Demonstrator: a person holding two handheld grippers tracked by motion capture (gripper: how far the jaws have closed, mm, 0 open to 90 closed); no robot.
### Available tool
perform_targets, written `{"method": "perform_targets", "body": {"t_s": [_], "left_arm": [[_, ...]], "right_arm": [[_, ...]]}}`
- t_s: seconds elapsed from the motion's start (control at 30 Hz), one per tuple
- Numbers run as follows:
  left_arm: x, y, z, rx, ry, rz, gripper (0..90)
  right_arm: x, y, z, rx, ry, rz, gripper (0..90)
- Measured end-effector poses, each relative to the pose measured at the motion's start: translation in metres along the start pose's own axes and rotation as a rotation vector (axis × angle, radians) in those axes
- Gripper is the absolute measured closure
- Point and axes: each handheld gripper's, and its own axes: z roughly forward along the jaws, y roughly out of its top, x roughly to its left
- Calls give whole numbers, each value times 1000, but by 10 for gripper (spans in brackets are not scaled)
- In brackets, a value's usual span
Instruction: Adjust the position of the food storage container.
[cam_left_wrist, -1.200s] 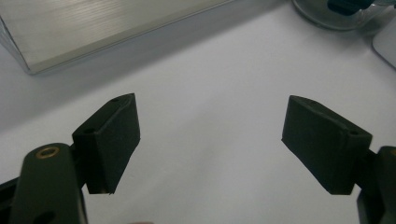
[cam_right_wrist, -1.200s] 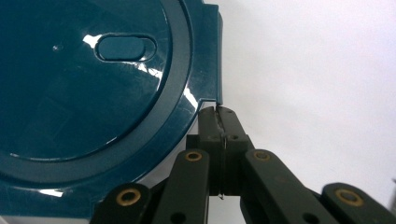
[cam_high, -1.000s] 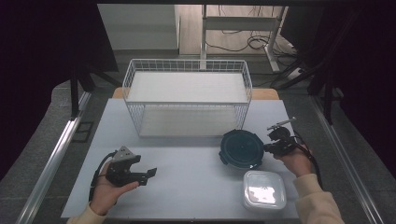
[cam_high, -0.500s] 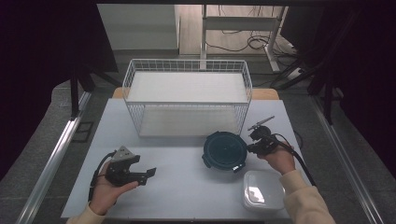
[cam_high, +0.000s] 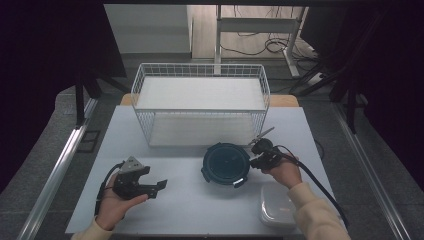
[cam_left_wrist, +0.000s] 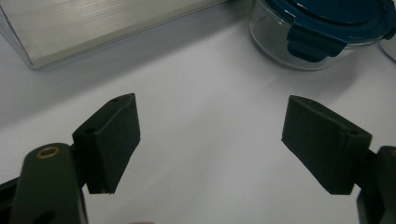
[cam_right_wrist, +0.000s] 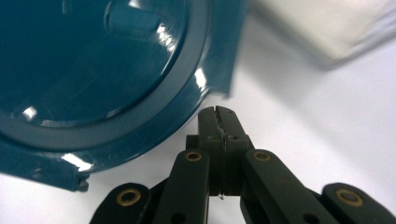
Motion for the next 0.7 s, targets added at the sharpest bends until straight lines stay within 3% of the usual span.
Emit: {"method": "perform_targets", "body": {"t_s": [0.03,0.07,0.13,0.2,0.37,0.53,0.57,0.6,0.7], "left_arm": [[0,0,0,0,0,0,193],[0,0,-1,0,1,0,193],[1,-1,-2,-3,4,-4,193],[3,-1,-3,-3,5,-7,193],[4,-2,-5,-9,10,-12,194],[4,-2,-8,-17,7,-12,194],[4,-2,-8,-18,5,-8,194],[4,-2,-8,-17,5,-11,194],[5,-2,-8,-16,5,-13,194]], "right_arm": [[4,0,6,9,19,-13,898],[8,1,10,7,-21,-27,898],[4,2,9,21,-31,-29,897],[-3,3,0,-6,-17,-5,898],[-20,10,-21,-47,-49,43,896],[-17,20,-4,0,-63,45,894],[-15,21,-2,2,-47,43,896],[-13,22,0,-4,-69,39,896],[-13,24,-1,-6,-60,49,898]]}}
